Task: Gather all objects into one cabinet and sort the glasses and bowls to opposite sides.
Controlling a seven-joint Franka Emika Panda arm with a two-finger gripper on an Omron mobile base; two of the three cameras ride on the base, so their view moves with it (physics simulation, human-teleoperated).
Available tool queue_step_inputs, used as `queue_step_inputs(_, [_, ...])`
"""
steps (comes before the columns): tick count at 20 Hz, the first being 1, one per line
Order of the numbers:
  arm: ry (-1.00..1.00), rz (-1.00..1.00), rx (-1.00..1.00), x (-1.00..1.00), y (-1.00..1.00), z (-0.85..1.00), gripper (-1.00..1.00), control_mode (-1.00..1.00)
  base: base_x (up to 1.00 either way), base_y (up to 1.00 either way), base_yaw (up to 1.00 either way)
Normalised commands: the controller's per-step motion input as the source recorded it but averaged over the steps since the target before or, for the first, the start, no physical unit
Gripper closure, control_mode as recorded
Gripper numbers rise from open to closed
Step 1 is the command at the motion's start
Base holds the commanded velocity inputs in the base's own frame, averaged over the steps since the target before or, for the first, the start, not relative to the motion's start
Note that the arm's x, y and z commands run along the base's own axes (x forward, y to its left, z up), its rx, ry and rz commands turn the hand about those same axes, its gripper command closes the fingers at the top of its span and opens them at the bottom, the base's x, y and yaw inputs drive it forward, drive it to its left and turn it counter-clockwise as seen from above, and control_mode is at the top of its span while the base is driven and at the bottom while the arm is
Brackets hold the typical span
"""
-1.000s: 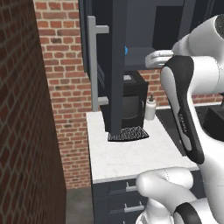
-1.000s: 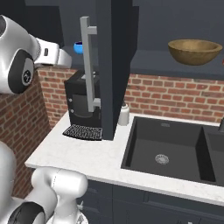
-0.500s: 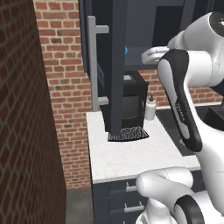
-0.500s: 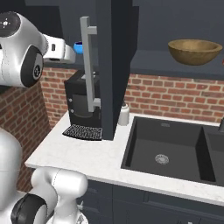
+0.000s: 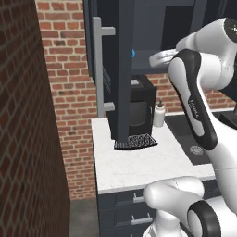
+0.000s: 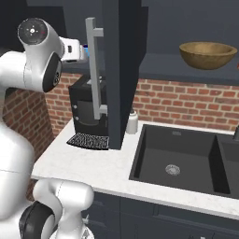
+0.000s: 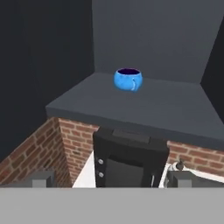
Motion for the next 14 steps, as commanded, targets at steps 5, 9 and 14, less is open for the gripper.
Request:
queue_step_inputs(5, [-0.13,0.01,-0.04,0.45,0.0,0.0,-1.0,-1.0,0.0,0.0,0.0])
queue_step_inputs(9, [-0.04,0.0,-0.03,0.41,0.0,0.0,-1.0,-1.0,0.0,0.0,0.0])
queue_step_inputs(14, [0.0,0.0,0.0,0.29,0.0,0.0,-1.0,-1.0,0.0,0.0,0.0])
